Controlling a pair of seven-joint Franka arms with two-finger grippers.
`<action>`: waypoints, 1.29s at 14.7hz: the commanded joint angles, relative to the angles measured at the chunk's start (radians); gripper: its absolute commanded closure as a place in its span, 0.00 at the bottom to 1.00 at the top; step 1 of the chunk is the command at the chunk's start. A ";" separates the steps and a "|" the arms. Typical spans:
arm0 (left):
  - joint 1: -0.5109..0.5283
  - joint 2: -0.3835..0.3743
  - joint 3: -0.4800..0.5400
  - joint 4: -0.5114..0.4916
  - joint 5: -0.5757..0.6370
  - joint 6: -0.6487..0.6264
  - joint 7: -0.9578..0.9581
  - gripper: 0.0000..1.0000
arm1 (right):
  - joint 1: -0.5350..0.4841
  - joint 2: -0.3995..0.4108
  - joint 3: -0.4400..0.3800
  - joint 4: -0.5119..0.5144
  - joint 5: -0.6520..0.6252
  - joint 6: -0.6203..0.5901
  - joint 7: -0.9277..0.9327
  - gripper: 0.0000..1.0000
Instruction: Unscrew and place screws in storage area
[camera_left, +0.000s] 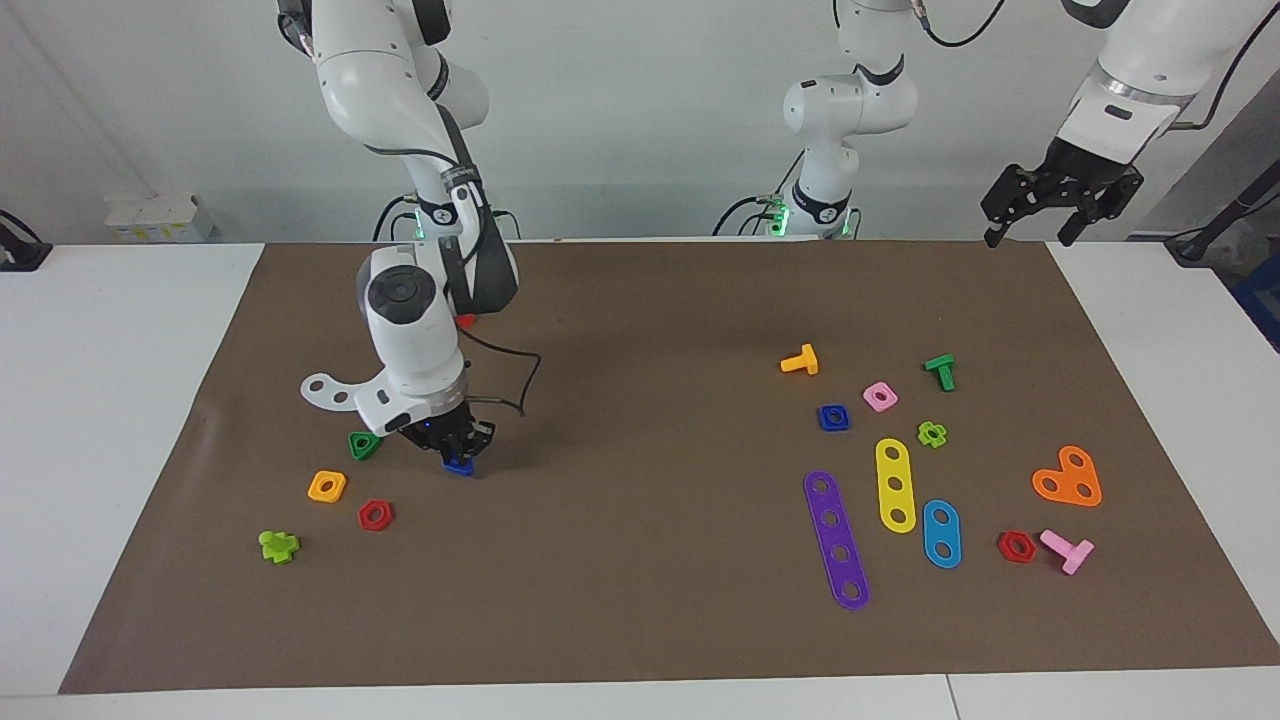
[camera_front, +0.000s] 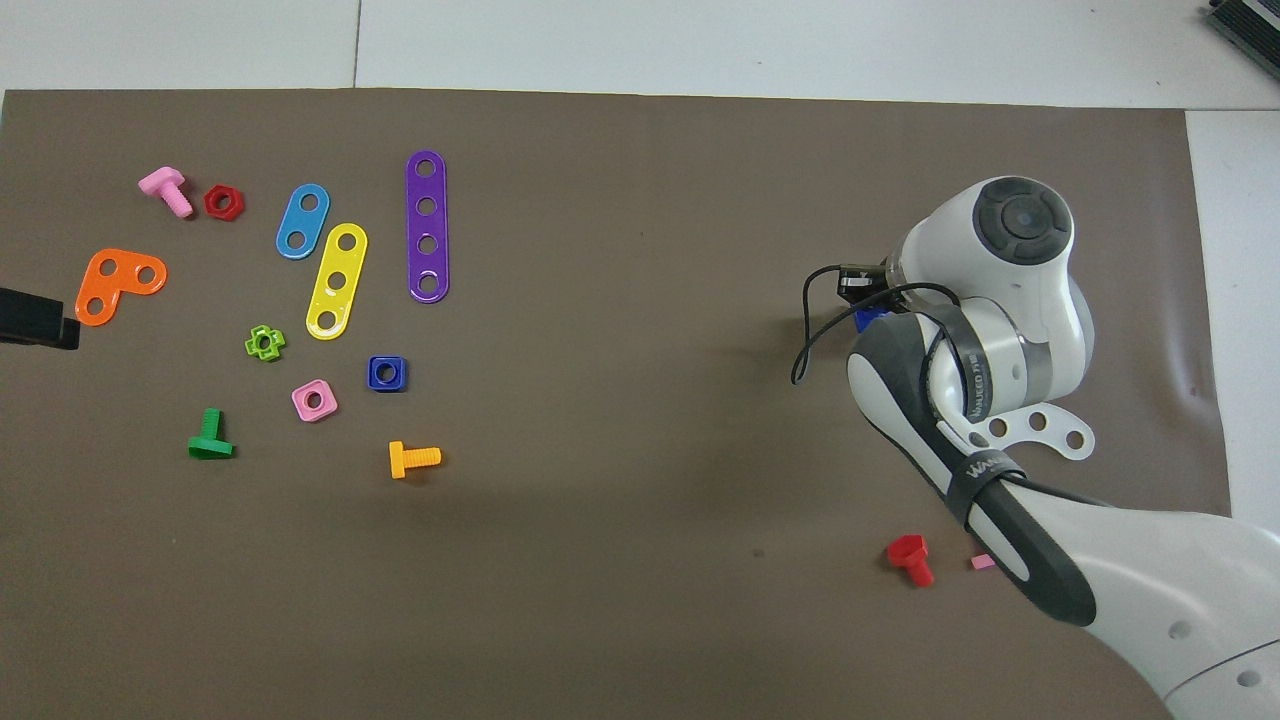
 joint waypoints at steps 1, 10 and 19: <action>-0.002 0.104 0.010 0.146 0.020 -0.077 0.000 0.00 | -0.039 -0.024 0.014 -0.046 0.062 0.022 -0.095 1.00; -0.002 0.072 0.002 0.019 0.015 0.059 0.026 0.00 | -0.062 -0.035 0.011 -0.051 0.061 0.025 -0.129 0.06; -0.009 0.065 0.002 0.010 0.015 0.058 0.025 0.00 | -0.116 -0.273 0.005 -0.025 0.062 -0.137 -0.126 0.00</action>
